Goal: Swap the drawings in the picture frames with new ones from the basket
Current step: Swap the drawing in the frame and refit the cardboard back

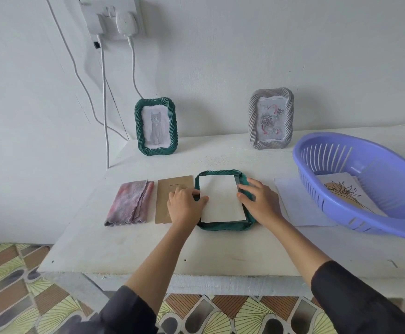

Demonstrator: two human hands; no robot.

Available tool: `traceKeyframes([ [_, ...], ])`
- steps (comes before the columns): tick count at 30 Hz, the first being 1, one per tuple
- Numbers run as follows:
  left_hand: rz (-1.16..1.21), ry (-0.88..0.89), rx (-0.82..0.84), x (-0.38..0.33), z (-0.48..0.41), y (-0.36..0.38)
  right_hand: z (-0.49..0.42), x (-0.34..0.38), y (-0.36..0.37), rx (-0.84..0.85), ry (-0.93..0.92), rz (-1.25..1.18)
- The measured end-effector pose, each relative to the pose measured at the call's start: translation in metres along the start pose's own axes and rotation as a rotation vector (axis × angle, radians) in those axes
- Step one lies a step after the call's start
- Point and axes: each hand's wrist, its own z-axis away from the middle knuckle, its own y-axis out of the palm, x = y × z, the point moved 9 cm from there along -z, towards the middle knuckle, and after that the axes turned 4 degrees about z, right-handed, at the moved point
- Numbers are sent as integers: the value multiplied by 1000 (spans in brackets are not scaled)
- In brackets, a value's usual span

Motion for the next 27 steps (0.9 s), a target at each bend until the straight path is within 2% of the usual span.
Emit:
traceKeyframes([
  [6,223,-112,-55,5,-2,-6,8,14,-15,-58,-32,-67],
  [8,357,-141,-82,2,-4,-12,21,32,-43,-181,-124,-57],
  [10,546,-138,-90,-7,-5,-19,43,51,-92,-414,-229,34],
  [11,644,-136,-70,-14,-5,-22,54,56,-117,-511,-240,117],
  [12,735,-129,-46,-22,-5,-24,61,56,-138,-525,-204,213],
  [13,800,-118,-18,-30,-4,-24,63,49,-152,-439,-121,309],
  [15,853,-103,43,-47,-4,-19,63,18,-162,-162,101,459],
  [17,858,-99,134,-66,2,-4,66,-7,-165,2,204,498],
  [22,789,-97,333,-106,26,56,60,-23,-166,33,136,331],
  [27,672,-94,446,-124,38,104,53,-25,-178,14,74,219],
])
